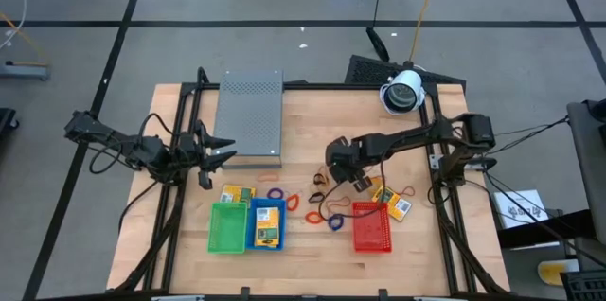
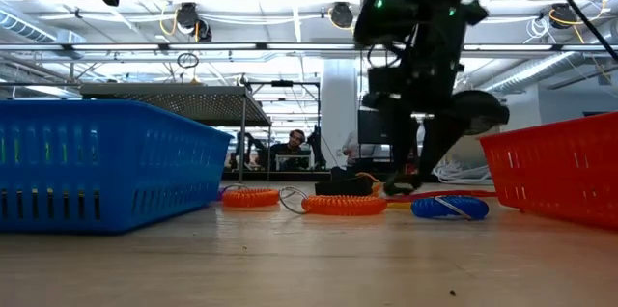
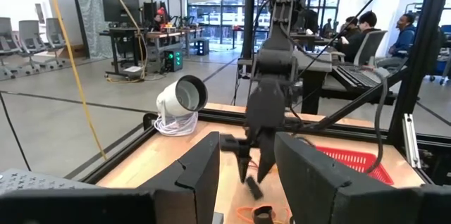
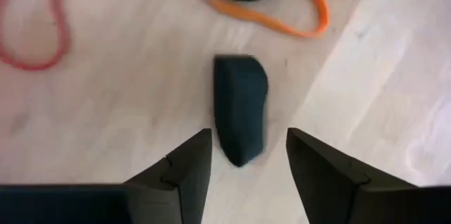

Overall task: Pick & Place Office Desk Supplies
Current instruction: Put the black rubber band into the red bin

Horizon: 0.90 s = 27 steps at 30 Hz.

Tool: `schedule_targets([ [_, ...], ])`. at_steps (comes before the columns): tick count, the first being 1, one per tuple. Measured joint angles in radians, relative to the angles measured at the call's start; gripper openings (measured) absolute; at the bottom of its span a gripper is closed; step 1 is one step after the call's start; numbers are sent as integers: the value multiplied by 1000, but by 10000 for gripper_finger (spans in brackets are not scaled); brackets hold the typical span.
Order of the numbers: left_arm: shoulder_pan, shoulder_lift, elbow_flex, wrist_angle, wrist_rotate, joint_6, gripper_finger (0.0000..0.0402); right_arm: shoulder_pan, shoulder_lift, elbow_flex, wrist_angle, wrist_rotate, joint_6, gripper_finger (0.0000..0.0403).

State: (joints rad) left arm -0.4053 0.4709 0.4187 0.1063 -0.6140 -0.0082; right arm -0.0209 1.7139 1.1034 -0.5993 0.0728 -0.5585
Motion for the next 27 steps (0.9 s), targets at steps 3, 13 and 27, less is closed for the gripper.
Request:
schedule_targets([
  [3, 0, 0, 0, 0, 0, 0, 145, 2, -14, 0, 12, -18, 18, 172],
  [13, 0, 0, 0, 2, 0, 0, 145, -5, -9, 1, 42, -56, 44, 171],
  [27, 0, 0, 0, 2, 1, 0, 145, -47, 42, 1, 45, -114, 22, 171],
])
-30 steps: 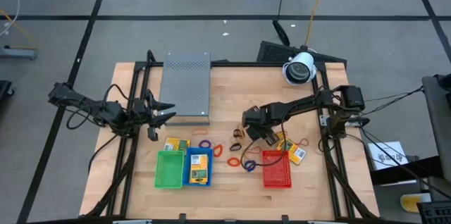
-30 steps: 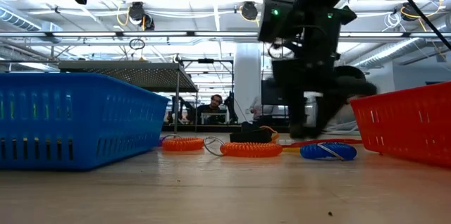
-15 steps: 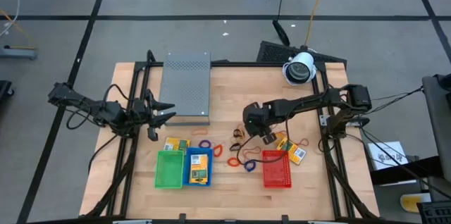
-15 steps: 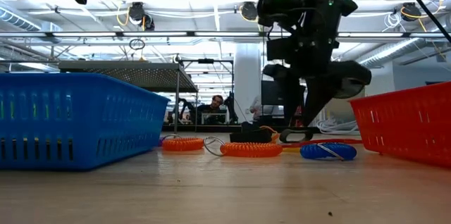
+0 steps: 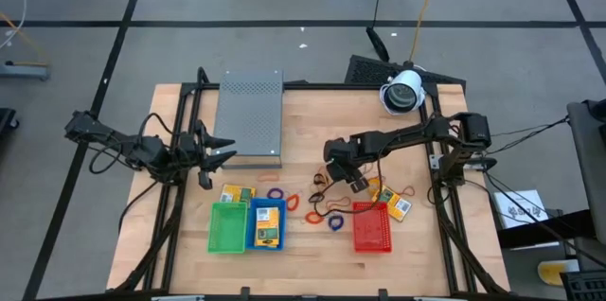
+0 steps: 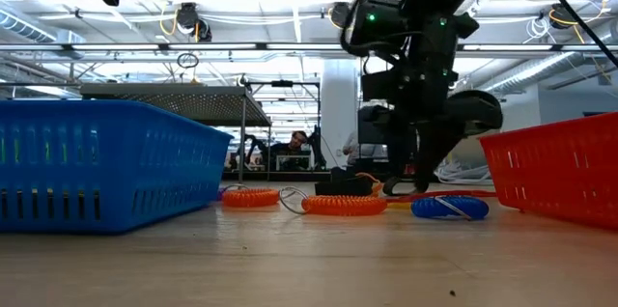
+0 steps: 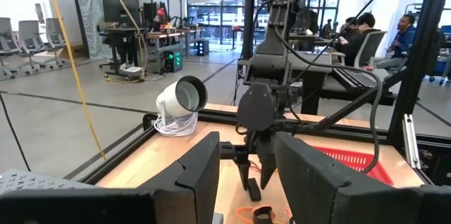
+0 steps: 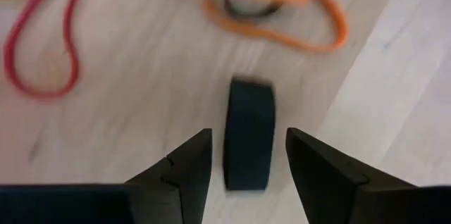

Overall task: Pick & Place Office Desk Supplies
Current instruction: Put the black rubber band into the red bin

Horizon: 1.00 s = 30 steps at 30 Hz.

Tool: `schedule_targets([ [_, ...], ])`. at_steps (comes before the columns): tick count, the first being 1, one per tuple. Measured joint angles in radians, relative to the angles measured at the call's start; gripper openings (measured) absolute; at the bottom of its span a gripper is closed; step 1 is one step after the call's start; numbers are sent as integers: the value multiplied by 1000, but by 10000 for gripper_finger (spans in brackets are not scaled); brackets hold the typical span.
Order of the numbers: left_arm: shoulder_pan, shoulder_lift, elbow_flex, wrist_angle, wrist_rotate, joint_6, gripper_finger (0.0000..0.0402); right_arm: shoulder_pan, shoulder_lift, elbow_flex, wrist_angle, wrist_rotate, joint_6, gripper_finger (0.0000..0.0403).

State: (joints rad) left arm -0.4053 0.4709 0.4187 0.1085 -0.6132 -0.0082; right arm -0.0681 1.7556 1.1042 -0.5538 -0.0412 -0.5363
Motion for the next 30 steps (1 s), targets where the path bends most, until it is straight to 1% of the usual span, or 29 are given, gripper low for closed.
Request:
schedule_targets([
  [1, 0, 0, 0, 0, 0, 1, 145, -4, 4, 0, 1, -15, -3, 171],
  [4, 0, 0, 0, 0, 0, 2, 145, -5, 9, 0, 5, -16, -6, 163],
  [7, 0, 0, 0, 0, 0, 3, 145, -5, 6, 0, 22, -16, -10, 136],
  [10, 0, 0, 0, 0, 0, 3, 145, -5, 7, 1, 27, -16, -2, 88],
  [13, 0, 0, 0, 0, 0, 3, 145, -5, 7, 1, 30, -16, 17, 24],
  [14, 0, 0, 0, 0, 0, 3, 145, -4, 7, 1, 30, -16, 24, 12],
  [19, 0, 0, 0, 0, 0, 3, 145, -2, 6, 1, 35, -16, 93, 5],
  [23, 0, 0, 0, 0, 0, 3, 145, 10, -19, 1, 40, -16, 144, 3],
  [30, 0, 0, 0, 0, 0, 3, 145, 62, -108, 1, 67, -16, 224, 1],
])
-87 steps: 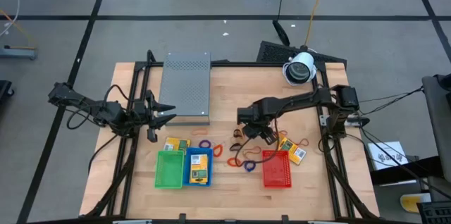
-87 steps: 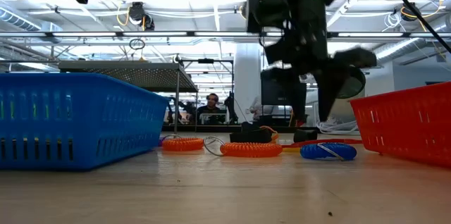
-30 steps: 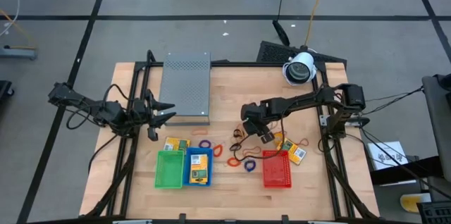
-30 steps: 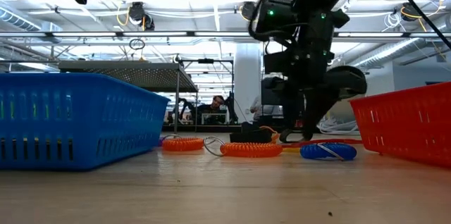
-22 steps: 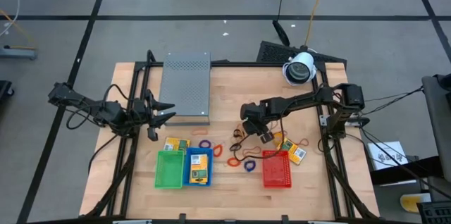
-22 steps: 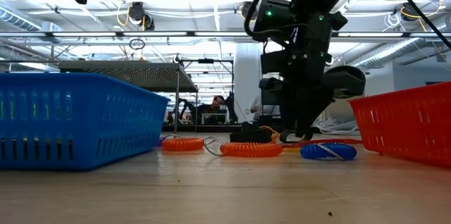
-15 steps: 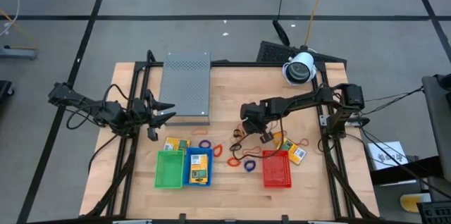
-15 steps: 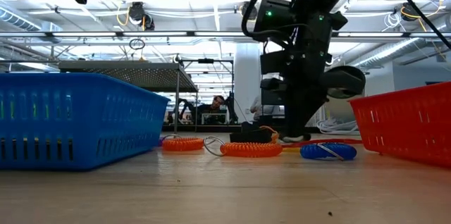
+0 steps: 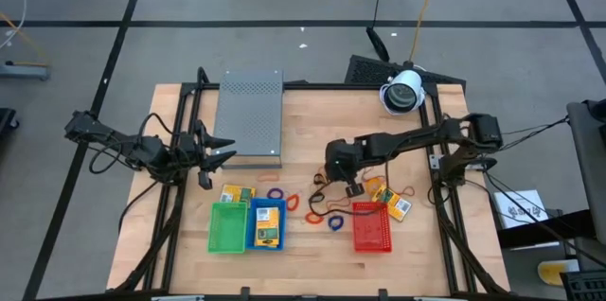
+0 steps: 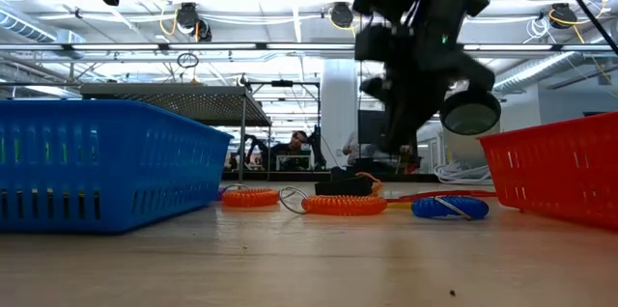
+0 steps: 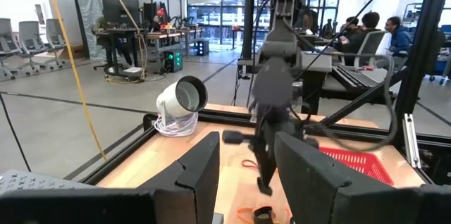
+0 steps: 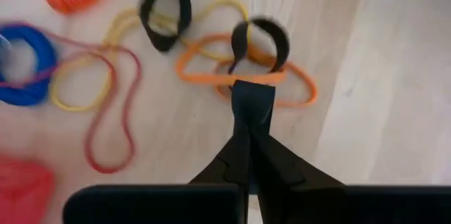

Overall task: Pick & Place Office Desk Supplies
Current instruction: Put the black rubber band into the red bin

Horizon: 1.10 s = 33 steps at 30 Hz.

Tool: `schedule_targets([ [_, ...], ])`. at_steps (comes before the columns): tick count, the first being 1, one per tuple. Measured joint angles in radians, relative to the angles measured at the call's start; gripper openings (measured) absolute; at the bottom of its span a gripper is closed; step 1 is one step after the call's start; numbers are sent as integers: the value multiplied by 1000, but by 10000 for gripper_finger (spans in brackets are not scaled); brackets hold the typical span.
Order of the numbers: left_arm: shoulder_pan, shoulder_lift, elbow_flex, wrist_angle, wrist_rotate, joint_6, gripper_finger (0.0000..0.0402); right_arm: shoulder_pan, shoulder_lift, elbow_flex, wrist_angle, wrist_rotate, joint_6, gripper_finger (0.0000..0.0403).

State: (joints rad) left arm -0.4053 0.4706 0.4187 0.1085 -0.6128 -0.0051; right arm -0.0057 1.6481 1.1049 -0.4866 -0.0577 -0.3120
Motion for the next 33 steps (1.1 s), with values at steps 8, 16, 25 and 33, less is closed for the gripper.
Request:
schedule_targets([
  [8, 0, 0, 0, 0, 0, 0, 145, 51, -138, 0, 131, 0, 125, 1],
  [16, 0, 0, 0, 1, 0, 0, 145, 79, -186, 1, 491, -121, 203, 0],
  [25, 0, 0, 0, 1, 5, -2, 145, 80, -186, 1, 572, -157, 241, 0],
  [33, 0, 0, 0, 1, 5, -3, 145, 81, -186, 1, 328, -319, 331, 0],
])
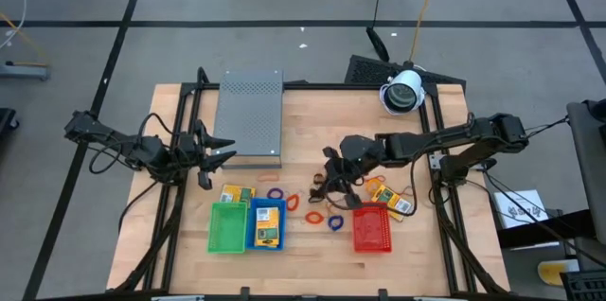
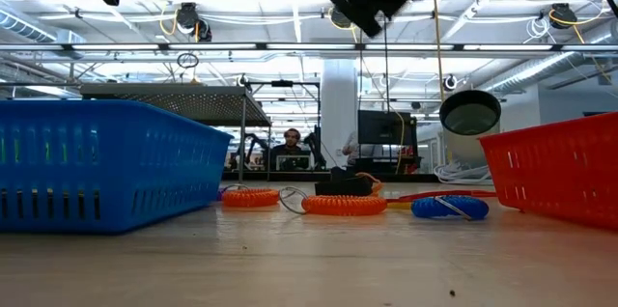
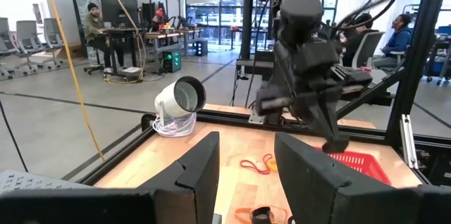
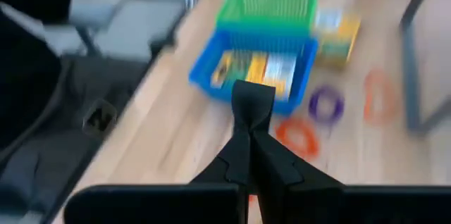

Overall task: Pick & Place Office Desk Supplies
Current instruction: Put the black rubber band into the red bin

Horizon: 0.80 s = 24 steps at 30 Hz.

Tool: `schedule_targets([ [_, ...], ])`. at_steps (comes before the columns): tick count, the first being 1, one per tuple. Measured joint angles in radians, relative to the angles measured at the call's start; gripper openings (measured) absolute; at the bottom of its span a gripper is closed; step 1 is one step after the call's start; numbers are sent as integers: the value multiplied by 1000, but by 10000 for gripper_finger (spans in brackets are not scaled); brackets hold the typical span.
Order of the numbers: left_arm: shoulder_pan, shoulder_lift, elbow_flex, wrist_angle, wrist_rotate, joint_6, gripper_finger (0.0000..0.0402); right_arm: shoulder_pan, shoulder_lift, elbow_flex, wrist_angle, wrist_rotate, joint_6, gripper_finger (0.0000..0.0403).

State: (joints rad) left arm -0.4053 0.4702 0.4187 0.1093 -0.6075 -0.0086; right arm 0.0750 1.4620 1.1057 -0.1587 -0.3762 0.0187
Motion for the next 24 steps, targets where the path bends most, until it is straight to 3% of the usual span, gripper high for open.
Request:
schedule_targets([
  [5, 0, 0, 0, 0, 0, 0, 145, 14, 1, -1, -165, 6, 1, 0],
  [15, 0, 0, 0, 0, 0, -5, 145, 59, 1, -1, -190, 3, 22, 0],
  [24, 0, 0, 0, 0, 0, -8, 145, 65, 1, -1, -421, -115, 152, 0],
])
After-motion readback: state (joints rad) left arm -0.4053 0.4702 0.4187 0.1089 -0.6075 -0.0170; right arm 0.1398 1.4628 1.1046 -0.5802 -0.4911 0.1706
